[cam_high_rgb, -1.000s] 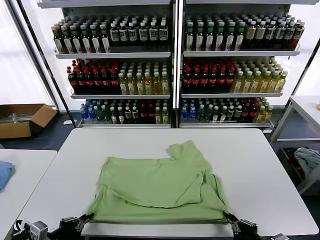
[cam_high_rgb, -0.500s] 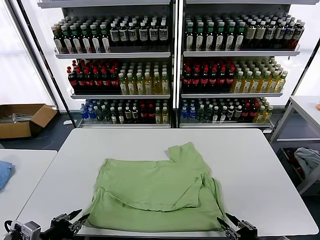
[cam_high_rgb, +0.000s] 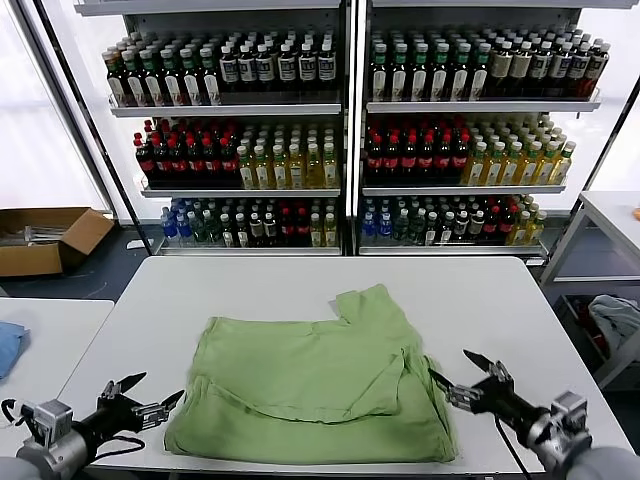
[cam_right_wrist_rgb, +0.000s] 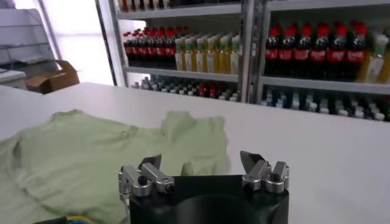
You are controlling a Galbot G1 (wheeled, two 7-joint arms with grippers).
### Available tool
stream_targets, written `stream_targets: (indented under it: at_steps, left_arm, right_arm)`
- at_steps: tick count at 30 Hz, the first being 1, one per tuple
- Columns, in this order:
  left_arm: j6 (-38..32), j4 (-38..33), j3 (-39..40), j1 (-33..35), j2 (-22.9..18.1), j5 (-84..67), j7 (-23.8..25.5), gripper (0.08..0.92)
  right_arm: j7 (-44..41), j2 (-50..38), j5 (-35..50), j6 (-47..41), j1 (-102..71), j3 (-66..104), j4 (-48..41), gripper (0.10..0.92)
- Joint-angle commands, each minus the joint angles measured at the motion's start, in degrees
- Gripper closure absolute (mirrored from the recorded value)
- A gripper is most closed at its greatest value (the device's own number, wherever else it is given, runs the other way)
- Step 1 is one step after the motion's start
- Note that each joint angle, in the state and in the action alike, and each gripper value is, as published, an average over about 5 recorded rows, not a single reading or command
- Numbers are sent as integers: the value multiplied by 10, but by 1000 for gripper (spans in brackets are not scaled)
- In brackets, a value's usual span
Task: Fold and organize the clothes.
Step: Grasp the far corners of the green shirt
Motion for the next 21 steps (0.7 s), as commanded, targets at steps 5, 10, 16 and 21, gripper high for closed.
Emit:
stream_targets:
  at_steps: [5, 10, 16, 21]
  left_arm:
    - [-3, 161, 174, -234, 74, -66, -29, 177]
    - [-4, 220, 240, -312, 52, -66, -36, 177]
    - [-10, 281, 309, -396, 11, -63, -46, 177]
    - [-16, 319, 345, -440, -16, -61, -47, 177]
  right_arm:
    - [13, 22, -9, -47, 350, -223, -261, 203]
    - [26, 63, -30, -55, 386, -254, -314, 203]
    - [24, 95, -50, -57, 405, -275, -352, 203]
    - [9, 103, -58, -45, 397, -277, -354, 203]
